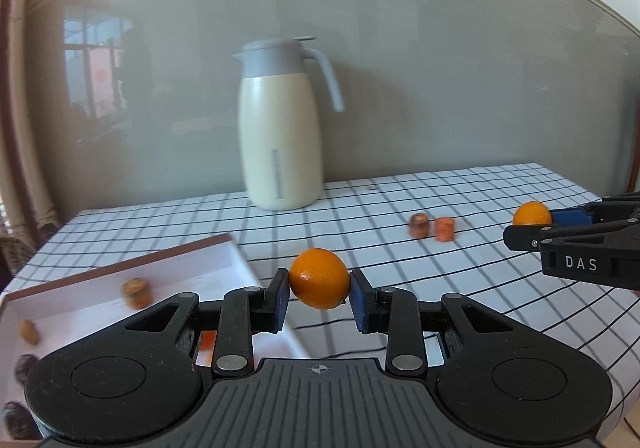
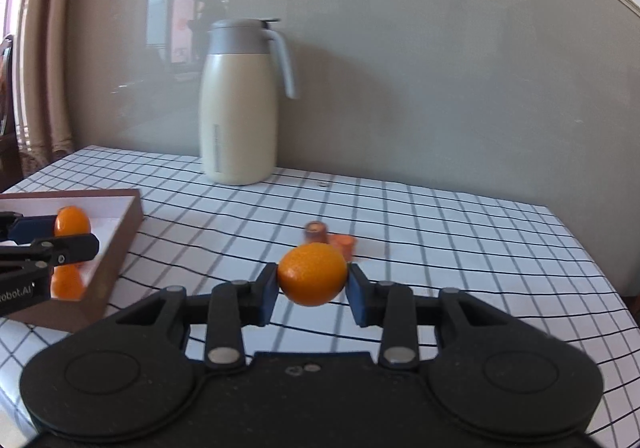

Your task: Organize fruits

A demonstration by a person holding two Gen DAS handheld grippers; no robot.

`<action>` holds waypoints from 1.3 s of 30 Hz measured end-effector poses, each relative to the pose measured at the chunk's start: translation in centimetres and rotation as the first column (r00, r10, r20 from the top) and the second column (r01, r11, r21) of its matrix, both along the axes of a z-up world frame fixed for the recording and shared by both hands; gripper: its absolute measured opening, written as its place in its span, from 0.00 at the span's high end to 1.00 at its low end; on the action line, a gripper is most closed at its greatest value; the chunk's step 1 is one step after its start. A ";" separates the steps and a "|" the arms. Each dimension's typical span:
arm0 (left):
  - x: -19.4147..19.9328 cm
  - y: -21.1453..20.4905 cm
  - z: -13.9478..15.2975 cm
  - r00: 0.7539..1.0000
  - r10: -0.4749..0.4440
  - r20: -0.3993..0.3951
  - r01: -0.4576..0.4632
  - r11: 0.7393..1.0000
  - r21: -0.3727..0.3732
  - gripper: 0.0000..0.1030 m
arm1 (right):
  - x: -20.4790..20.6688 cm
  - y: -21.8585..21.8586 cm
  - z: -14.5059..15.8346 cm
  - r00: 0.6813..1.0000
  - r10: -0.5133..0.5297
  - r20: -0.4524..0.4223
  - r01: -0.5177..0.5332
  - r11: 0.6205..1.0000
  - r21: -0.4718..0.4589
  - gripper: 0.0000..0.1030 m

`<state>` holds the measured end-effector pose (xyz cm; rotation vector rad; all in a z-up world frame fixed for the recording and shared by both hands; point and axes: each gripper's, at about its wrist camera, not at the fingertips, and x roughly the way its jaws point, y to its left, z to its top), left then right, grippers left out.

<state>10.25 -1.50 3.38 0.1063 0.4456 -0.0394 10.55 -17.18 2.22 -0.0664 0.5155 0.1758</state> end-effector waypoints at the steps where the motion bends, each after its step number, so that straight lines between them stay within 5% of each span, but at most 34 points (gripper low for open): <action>1: -0.4 0.5 0.0 1.000 0.007 0.000 -0.007 1.000 0.002 0.69 | -0.1 0.5 0.1 1.000 0.010 0.002 -0.010 1.000 -0.001 0.74; 39: -5.1 13.9 -0.8 0.963 0.268 0.009 -0.268 0.963 -0.015 0.69 | -2.0 14.6 0.8 0.946 0.322 0.045 -0.320 0.947 -0.038 0.74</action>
